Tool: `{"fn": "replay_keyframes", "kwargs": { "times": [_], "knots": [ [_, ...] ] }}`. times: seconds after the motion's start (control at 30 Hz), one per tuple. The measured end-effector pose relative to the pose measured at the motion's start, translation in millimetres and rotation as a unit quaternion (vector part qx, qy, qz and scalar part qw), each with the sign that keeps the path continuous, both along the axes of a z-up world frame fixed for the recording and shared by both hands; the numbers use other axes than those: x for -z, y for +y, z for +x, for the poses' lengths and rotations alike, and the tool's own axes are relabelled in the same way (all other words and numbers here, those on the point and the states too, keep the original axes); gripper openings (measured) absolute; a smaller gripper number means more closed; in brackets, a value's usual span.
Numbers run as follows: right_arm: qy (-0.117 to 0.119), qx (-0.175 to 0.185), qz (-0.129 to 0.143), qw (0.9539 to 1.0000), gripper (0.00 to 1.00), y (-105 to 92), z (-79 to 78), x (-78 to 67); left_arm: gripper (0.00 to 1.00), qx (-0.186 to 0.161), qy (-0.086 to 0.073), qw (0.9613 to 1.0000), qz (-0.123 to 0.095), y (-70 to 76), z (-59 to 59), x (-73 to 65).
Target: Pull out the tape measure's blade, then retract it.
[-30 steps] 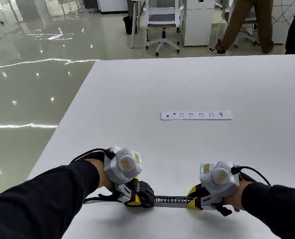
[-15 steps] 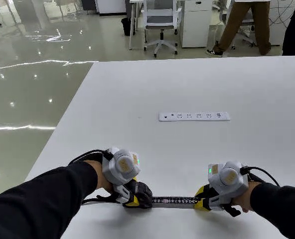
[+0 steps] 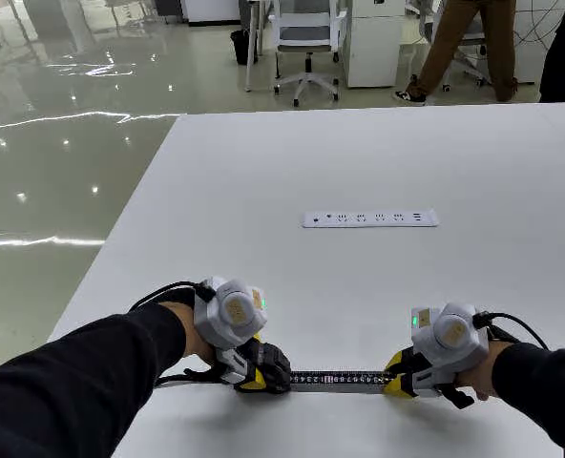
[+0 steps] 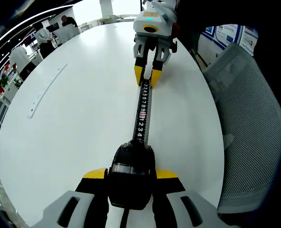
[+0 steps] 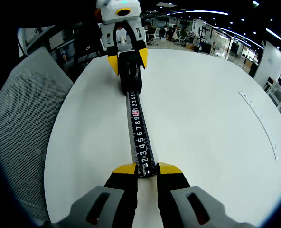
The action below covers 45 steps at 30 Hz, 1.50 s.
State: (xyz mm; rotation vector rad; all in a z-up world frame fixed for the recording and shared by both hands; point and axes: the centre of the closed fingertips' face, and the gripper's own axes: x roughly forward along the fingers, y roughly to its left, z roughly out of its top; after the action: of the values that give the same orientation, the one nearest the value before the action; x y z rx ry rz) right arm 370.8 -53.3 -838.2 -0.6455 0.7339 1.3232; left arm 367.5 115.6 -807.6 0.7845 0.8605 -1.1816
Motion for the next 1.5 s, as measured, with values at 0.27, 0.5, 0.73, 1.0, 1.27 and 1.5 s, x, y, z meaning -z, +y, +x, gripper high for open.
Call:
{"fn": "replay_keyframes", "kwargs": {
  "times": [0.27,0.5,0.73,1.0,1.27,1.5],
  "knots": [
    [-0.001,0.001,-0.001,1.0,0.1,-7.9,-0.7,-0.4,0.31,-0.001,-0.001,1.0,-0.002,-0.1,-0.5,-0.3],
    [0.0,0.003,-0.002,1.0,0.1,-15.0,-2.1,-0.4,0.31,-0.001,-0.001,1.0,0.0,0.6,-1.1,-0.2],
    [0.0,0.006,-0.008,0.9999,0.1,-23.2,-1.0,2.6,0.31,-0.001,-0.001,1.0,0.0,0.3,-1.4,-0.4],
    [-0.001,0.009,-0.012,0.9999,0.1,-28.9,0.9,4.2,0.31,-0.003,-0.002,1.0,-0.002,0.4,-1.3,-0.3],
    [-0.002,0.009,-0.017,0.9998,0.1,-38.6,0.3,4.1,0.31,-0.003,-0.002,1.0,-0.002,-0.2,-1.2,-0.6],
    [0.0,0.014,-0.018,0.9997,0.1,-47.3,-0.5,2.0,0.31,-0.003,-0.002,1.0,-0.003,-0.4,-0.6,-0.5]
  ]
}}
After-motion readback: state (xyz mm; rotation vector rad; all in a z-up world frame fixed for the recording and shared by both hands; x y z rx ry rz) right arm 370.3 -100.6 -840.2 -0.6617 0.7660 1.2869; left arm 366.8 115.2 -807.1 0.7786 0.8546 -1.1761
